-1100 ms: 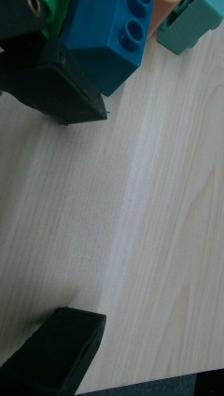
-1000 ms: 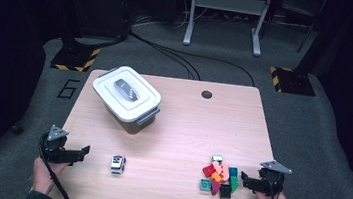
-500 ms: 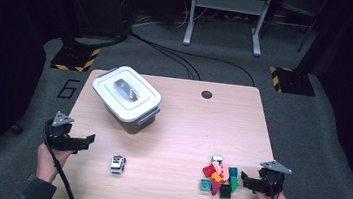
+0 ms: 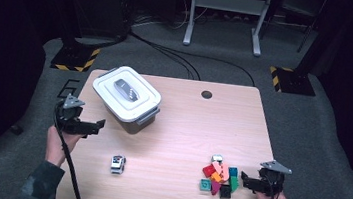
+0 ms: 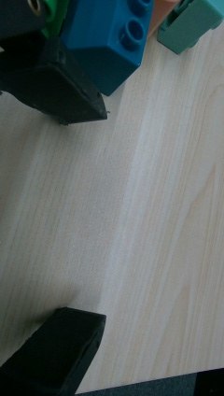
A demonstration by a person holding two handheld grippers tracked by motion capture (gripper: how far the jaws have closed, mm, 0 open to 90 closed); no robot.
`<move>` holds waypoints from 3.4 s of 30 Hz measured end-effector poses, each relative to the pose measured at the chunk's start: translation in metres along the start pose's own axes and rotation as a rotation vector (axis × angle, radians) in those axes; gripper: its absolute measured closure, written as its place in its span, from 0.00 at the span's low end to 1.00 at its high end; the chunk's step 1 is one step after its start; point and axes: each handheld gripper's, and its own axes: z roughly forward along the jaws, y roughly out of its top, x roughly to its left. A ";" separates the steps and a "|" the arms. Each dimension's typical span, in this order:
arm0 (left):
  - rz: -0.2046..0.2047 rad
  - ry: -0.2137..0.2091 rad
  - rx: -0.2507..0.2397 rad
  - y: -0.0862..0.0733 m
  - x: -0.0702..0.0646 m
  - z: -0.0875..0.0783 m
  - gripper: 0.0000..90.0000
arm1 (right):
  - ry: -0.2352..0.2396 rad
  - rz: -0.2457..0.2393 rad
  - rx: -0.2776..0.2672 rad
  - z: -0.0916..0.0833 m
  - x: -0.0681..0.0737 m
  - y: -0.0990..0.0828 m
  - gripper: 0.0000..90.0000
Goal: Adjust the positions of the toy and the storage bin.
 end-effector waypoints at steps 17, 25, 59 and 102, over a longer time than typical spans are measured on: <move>0.014 -0.004 0.009 0.066 -0.012 0.044 0.00 | 0.000 0.001 0.000 0.000 0.000 0.000 0.03; 0.008 0.000 0.032 0.087 -0.016 0.069 0.00 | 0.001 0.001 0.000 0.000 0.000 0.000 0.03; 0.032 0.063 0.118 0.113 -0.025 0.118 0.09 | 0.004 0.001 -0.002 0.000 0.000 0.000 0.04; 0.117 -0.055 0.063 0.111 -0.057 0.108 0.47 | 0.006 0.001 -0.004 0.000 0.000 0.000 0.05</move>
